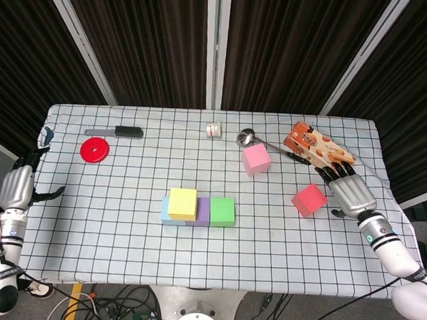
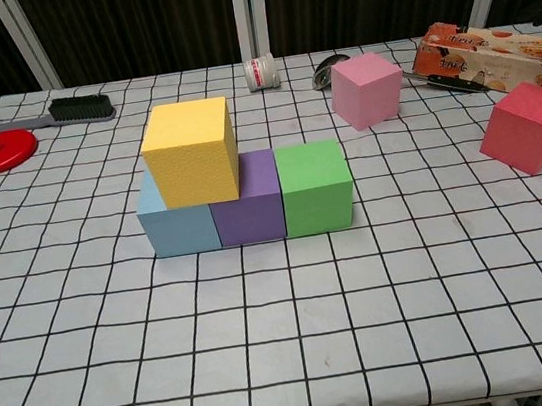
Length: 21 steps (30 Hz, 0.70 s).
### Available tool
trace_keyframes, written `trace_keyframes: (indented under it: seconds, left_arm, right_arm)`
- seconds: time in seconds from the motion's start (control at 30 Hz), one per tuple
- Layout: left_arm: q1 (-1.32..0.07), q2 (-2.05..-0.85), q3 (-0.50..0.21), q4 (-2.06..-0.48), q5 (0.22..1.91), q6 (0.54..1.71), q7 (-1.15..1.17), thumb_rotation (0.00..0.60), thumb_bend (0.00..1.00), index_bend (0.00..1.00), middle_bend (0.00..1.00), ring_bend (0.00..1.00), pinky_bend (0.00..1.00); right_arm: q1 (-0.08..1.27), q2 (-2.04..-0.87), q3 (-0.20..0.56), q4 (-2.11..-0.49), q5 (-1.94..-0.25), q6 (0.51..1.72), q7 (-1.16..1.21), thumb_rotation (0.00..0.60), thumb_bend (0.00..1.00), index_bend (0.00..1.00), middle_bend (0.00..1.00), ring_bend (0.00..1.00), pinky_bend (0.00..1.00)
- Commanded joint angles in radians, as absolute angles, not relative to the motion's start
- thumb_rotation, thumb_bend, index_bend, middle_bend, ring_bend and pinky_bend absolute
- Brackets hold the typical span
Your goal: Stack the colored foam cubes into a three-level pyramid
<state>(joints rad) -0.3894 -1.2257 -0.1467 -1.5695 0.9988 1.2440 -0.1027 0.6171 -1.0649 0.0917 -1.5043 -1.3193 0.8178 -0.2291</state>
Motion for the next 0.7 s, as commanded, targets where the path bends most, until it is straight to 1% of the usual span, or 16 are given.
trace_keyframes:
  seconds: [0.03,0.33,0.43,0.57,0.6,0.7]
  left_arm:
    - [-0.383,-1.231,-0.151,-1.565,1.0,1.234,-0.1,0.6,0.16,0.11,0.11,0.01,0.09]
    - [-0.368,-1.228,-0.171,-1.562,1.004,1.202,-0.111,0.6,0.16,0.11,0.11,0.01,0.09]
    - [-0.364,-1.233,-0.172,-1.559,1.005,1.192,-0.107,0.6,0.16,0.11,0.11,0.01,0.09]
    - [-0.359,-1.233,-0.179,-1.558,1.005,1.181,-0.112,0.6,0.16,0.11,0.11,0.01,0.09]
    - [-0.357,-1.232,-0.182,-1.559,1.007,1.18,-0.115,0.6,0.16,0.11,0.11,0.01,0.09]
    - [-0.352,-1.227,-0.187,-1.562,1.013,1.175,-0.122,0.6,0.16,0.11,0.11,0.01,0.09]
  right_arm:
    - [0.626,-1.134,0.071,-1.428,-1.375,0.826,-0.174,0.6,0.07,0.0,0.11,0.0,0.0]
    - [0.634,-1.209,0.03,-1.315,-1.471,0.84,-0.075,0.6,0.07,0.0,0.17,0.0,0.0]
    - [0.632,-1.229,0.028,-1.294,-1.481,0.853,-0.035,0.6,0.1,0.0,0.23,0.0,0.0]
    - [0.626,-1.238,0.037,-1.296,-1.493,0.894,0.016,0.6,0.15,0.0,0.38,0.01,0.0]
    - [0.623,-1.231,0.044,-1.309,-1.493,0.911,0.028,0.6,0.17,0.0,0.43,0.04,0.0]
    - [0.619,-1.198,0.076,-1.361,-1.478,0.949,0.048,0.6,0.21,0.0,0.53,0.1,0.0]
